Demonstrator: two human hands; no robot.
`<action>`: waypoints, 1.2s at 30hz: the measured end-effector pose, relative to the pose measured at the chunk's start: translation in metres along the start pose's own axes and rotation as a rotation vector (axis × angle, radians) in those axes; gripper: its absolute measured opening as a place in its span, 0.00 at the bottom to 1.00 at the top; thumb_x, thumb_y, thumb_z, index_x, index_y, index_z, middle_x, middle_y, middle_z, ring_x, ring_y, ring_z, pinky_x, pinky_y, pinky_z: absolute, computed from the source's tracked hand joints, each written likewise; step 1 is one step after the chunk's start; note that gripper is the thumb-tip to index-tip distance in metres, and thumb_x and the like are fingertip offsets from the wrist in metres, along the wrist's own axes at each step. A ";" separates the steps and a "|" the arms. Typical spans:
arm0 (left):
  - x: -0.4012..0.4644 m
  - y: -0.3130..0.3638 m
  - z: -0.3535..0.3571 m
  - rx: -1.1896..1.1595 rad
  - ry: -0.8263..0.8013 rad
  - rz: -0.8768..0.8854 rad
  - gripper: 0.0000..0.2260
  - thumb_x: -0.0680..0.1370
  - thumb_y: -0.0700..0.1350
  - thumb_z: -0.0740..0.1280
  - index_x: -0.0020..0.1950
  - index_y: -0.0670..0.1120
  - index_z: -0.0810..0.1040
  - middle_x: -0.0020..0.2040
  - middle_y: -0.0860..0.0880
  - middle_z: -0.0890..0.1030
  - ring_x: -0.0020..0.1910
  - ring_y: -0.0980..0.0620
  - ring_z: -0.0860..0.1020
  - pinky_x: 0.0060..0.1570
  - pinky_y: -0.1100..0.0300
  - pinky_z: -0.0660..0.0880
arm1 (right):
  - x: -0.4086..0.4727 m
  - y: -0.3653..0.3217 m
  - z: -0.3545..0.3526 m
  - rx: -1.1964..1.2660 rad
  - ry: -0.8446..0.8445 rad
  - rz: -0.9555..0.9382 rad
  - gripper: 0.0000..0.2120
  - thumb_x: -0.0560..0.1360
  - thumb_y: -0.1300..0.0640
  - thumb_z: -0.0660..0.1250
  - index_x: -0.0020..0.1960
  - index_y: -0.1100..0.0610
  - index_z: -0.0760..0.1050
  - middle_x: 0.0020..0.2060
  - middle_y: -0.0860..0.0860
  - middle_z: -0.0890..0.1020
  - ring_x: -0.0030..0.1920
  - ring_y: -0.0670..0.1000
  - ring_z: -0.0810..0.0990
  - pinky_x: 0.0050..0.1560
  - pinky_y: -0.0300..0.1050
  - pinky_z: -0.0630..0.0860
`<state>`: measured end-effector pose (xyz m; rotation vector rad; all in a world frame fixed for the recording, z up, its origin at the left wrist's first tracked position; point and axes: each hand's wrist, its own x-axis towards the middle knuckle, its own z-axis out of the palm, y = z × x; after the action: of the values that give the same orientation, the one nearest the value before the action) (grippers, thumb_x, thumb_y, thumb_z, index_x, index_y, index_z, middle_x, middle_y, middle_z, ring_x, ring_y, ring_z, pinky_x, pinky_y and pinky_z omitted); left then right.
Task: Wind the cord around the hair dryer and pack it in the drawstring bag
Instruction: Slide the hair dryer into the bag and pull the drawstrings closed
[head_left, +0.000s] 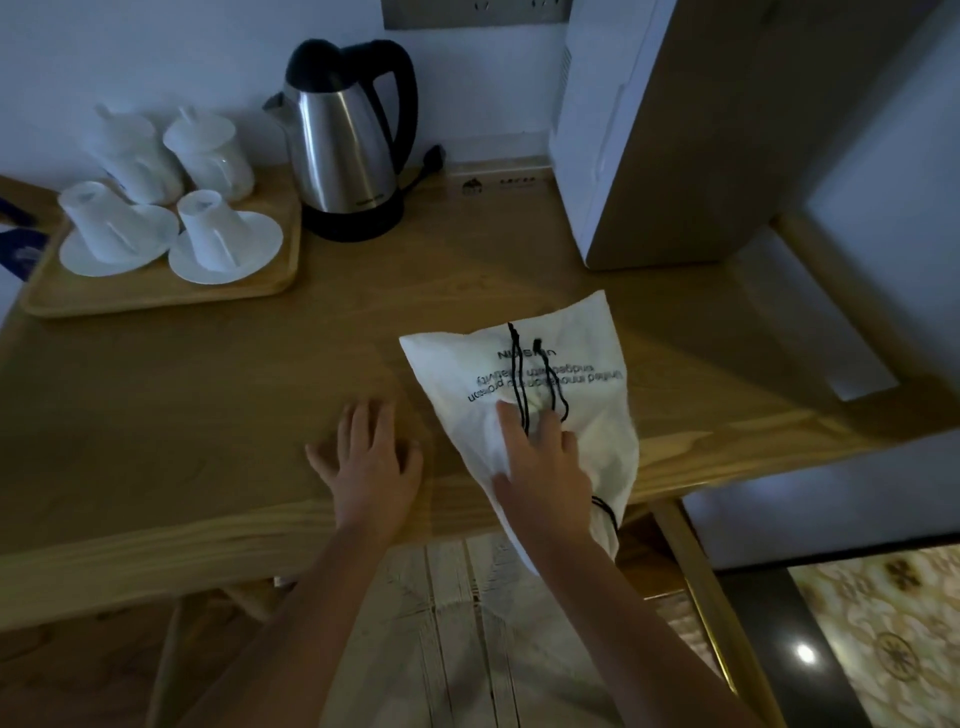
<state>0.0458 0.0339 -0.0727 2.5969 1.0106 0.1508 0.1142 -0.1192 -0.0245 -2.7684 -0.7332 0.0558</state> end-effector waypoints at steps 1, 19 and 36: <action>-0.001 0.004 0.003 0.036 -0.016 -0.001 0.26 0.78 0.54 0.56 0.75 0.51 0.55 0.77 0.46 0.54 0.76 0.47 0.48 0.67 0.32 0.40 | 0.000 0.002 0.001 0.015 -0.001 -0.009 0.27 0.72 0.58 0.65 0.67 0.47 0.58 0.61 0.57 0.68 0.55 0.56 0.72 0.41 0.46 0.79; 0.012 0.030 0.028 0.216 -0.043 -0.001 0.30 0.75 0.64 0.46 0.76 0.56 0.47 0.78 0.49 0.47 0.76 0.47 0.44 0.68 0.32 0.45 | 0.071 0.142 -0.076 0.004 0.211 0.095 0.29 0.70 0.56 0.66 0.67 0.43 0.59 0.61 0.59 0.68 0.59 0.61 0.70 0.43 0.52 0.73; 0.012 0.032 0.027 0.239 -0.021 -0.023 0.29 0.76 0.63 0.49 0.75 0.56 0.51 0.78 0.49 0.50 0.76 0.48 0.46 0.69 0.33 0.47 | 0.108 0.206 -0.053 0.000 0.065 0.168 0.29 0.68 0.59 0.66 0.65 0.46 0.59 0.62 0.61 0.68 0.59 0.62 0.70 0.45 0.56 0.74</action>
<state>0.0814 0.0123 -0.0869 2.7915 1.1105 -0.0038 0.3123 -0.2516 -0.0265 -2.8108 -0.4834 -0.0013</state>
